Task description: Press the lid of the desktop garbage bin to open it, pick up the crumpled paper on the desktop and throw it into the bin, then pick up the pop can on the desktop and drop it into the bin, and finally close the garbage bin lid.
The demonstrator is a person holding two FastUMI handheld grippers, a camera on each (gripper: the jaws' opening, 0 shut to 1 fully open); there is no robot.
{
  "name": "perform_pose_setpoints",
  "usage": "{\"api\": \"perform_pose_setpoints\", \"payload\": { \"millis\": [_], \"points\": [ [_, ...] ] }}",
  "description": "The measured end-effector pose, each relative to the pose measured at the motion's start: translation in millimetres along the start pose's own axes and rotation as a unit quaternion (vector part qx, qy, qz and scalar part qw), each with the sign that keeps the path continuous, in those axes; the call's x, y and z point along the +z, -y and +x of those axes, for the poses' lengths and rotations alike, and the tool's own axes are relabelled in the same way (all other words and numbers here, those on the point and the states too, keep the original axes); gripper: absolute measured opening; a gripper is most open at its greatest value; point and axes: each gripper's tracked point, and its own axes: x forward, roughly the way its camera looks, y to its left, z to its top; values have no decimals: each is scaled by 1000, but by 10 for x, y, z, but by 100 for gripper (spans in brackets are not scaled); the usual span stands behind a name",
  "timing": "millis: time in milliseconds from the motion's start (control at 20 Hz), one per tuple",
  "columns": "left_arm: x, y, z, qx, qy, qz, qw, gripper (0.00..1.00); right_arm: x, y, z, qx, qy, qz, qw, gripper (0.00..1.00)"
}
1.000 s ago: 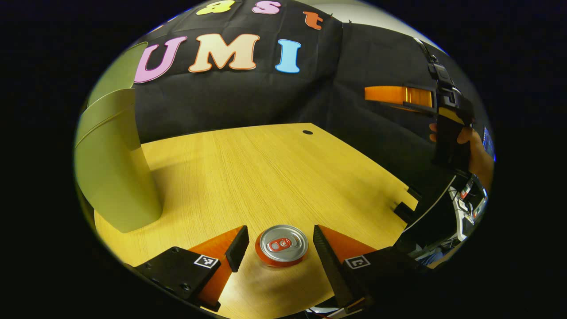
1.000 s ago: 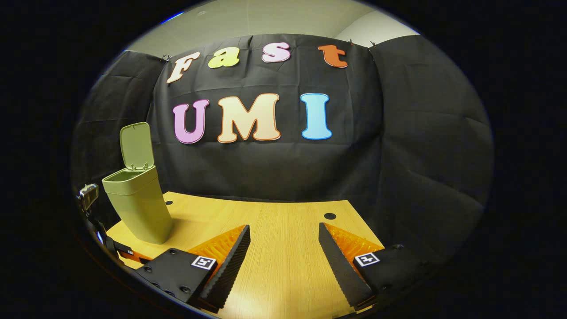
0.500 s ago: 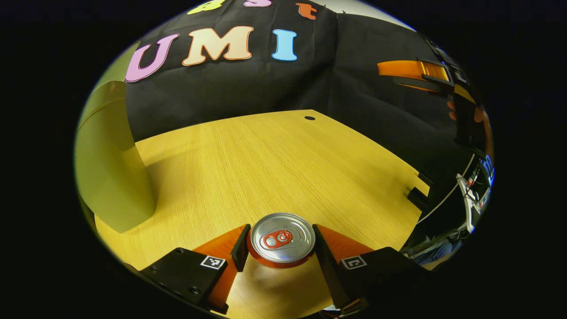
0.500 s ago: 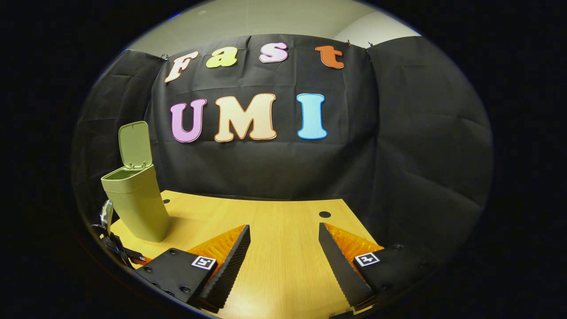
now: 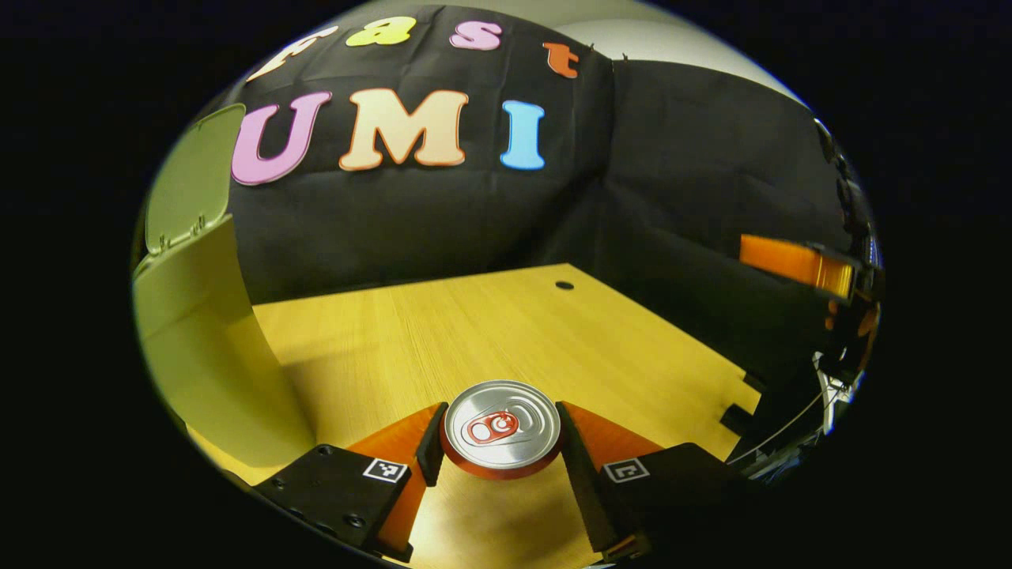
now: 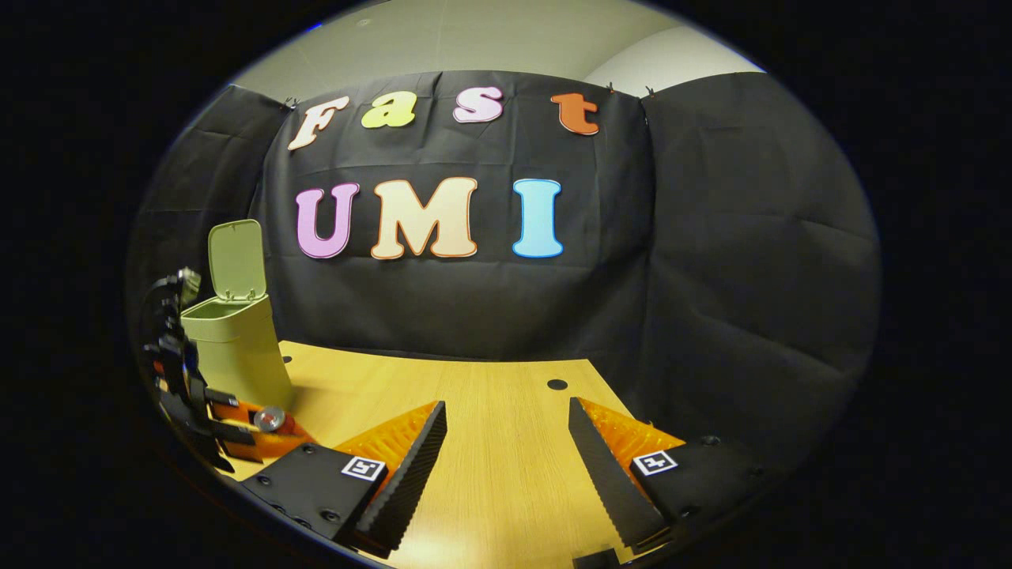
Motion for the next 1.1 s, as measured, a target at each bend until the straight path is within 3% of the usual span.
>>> {"api": "perform_pose_setpoints", "payload": {
  "millis": [200,450,550,850,1000,1100],
  "points": [
    [640,-253,-87,28,57,16,998,74,6,-99,31,14,13,22,1000,98],
    [1116,-600,-256,75,106,36,991,74,-52,-305,89,40,9,27,999,97],
    [1456,-981,-447,132,147,21,980,73,-10,-362,98,47,14,27,998,98],
    [2053,-1703,-983,218,219,5,951,74,-15,-453,94,57,12,45,997,97],
    [1999,-2271,-1236,281,215,2,935,74,8,-532,63,65,9,49,997,97],
    [1889,-2526,-1289,302,205,-3,931,74,52,-632,65,68,12,49,996,97]
  ]
}}
